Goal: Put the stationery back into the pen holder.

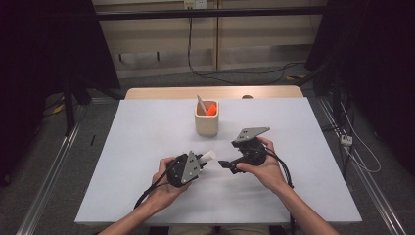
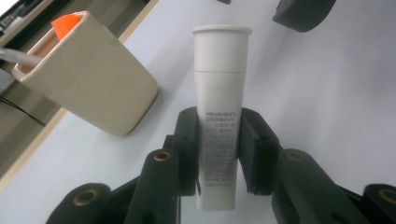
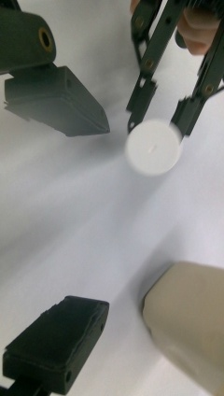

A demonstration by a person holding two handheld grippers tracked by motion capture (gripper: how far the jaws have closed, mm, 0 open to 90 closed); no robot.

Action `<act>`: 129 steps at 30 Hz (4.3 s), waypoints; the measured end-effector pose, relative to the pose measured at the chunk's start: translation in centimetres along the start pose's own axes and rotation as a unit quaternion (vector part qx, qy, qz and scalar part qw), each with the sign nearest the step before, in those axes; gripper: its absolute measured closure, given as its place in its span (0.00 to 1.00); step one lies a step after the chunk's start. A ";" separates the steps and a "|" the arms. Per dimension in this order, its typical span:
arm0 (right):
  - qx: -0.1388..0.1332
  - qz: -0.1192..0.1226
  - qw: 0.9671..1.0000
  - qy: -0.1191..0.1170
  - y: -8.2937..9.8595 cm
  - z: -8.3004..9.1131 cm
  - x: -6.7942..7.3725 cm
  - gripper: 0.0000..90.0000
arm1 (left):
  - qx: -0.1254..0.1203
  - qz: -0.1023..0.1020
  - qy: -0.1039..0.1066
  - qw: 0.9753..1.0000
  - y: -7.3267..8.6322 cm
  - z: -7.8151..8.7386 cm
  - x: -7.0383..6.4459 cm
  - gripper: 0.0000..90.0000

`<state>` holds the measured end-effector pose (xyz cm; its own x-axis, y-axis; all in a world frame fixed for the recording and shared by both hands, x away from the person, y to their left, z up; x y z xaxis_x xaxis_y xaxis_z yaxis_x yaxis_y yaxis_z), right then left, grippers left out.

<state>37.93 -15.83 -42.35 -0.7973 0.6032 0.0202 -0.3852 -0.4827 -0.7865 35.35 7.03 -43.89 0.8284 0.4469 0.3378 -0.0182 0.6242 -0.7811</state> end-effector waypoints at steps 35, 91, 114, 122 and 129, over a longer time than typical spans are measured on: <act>-0.120 -0.091 0.976 0.158 6.7 6.7 -1.2 0.08 | -0.068 0.234 0.027 0.969 -2.6 1.3 7.9 0.79; -0.107 -0.093 0.971 0.193 11.5 9.0 -0.8 0.05 | -0.069 0.282 -0.029 0.956 -5.8 -7.9 13.9 0.67; -0.102 -0.086 0.971 0.200 11.4 8.8 -1.0 0.05 | -0.053 0.257 -0.061 0.963 -5.5 -3.1 12.9 0.10; -0.102 -0.085 0.971 0.200 11.4 8.8 -1.0 0.05 | -0.054 0.268 -0.050 0.961 -4.4 -0.8 12.1 0.06; -0.103 -0.085 0.971 0.200 11.3 8.8 -1.0 0.05 | -0.062 0.264 -0.041 0.962 -3.5 1.1 11.4 0.06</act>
<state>30.31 -27.45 -45.87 -0.4704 0.8811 -0.0482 -0.3613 -0.2422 -0.9005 44.20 10.63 -36.75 0.6753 0.7325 -0.0861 -0.3520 0.2175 -0.9104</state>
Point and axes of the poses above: each handheld gripper's, and its own axes: z roughly backward along the jaws, y roughly out of its underside, x roughly to its left, the point moved 2 cm from there along -z, roughly forward along the jaws, and after that the axes turned 4 degrees about z, right-handed, at the moved point
